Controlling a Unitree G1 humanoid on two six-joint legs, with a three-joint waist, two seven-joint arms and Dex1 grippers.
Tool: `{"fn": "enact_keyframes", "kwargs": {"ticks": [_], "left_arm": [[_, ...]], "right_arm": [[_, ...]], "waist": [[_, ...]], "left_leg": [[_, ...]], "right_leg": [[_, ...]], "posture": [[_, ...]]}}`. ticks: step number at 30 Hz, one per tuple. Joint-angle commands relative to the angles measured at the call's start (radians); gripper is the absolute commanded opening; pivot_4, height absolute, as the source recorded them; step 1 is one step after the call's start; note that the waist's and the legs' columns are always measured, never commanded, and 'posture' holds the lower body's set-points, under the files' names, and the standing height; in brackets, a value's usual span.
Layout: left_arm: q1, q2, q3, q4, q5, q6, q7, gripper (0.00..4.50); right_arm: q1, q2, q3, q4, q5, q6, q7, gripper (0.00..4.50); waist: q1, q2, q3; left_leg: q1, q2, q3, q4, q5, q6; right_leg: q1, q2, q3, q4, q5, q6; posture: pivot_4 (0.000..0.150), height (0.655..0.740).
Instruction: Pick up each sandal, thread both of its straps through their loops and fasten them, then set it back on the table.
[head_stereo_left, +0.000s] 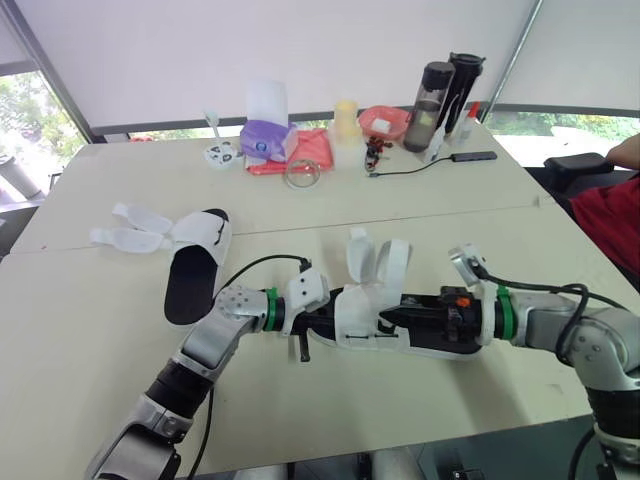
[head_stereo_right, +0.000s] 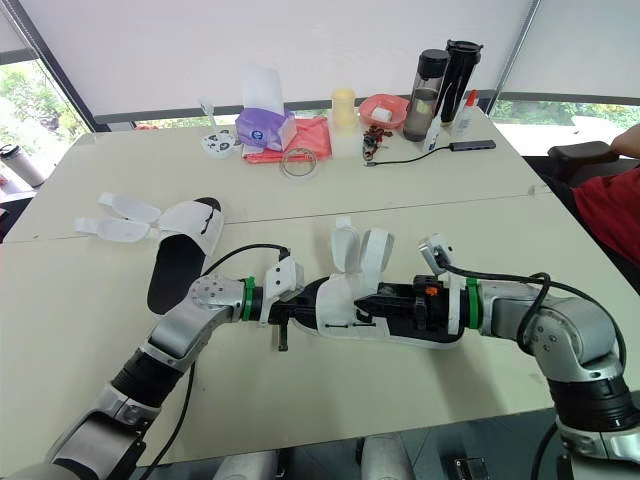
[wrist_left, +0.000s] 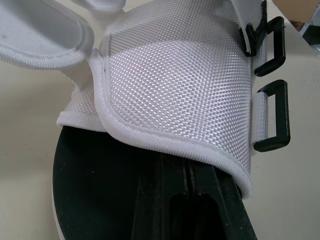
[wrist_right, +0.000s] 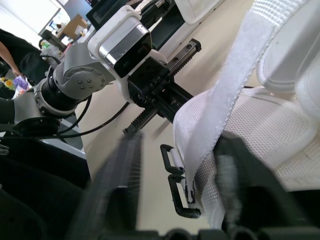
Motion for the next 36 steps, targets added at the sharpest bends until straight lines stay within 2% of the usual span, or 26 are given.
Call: {"fn": "enact_keyframes", "kwargs": {"ticks": [1, 14, 36], "left_arm": [[0.012, -0.004, -0.003, -0.002, -0.002, 0.003, -0.001, 0.00], [0.013, -0.001, -0.013, -0.002, 0.012, -0.009, -0.004, 0.00], [0.020, 0.001, -0.017, -0.002, 0.041, -0.046, 0.004, 0.00]], "right_arm": [[-0.015, 0.005, -0.017, -0.032, 0.015, -0.011, -0.002, 0.04], [-0.098, -0.045, 0.005, 0.005, 0.067, 0.095, 0.047, 0.04], [-0.055, -0.050, 0.079, 0.028, -0.093, -0.024, 0.082, 0.04]], "waist": [[0.000, 0.000, 0.000], [0.001, 0.000, 0.000], [0.000, 0.000, 0.000]], "left_leg": [[0.000, 0.000, 0.000, 0.000, 0.000, 0.000], [0.000, 0.000, 0.000, 0.000, 0.000, 0.000], [0.000, 0.000, 0.000, 0.000, 0.000, 0.000]], "right_leg": [[0.000, 0.000, 0.000, 0.000, 0.000, 0.000], [0.000, 0.000, 0.000, 0.000, 0.000, 0.000], [0.000, 0.000, 0.000, 0.000, 0.000, 0.000]], "posture": [[0.150, 0.7400], [0.150, 0.7400], [0.150, 0.7400]]}}
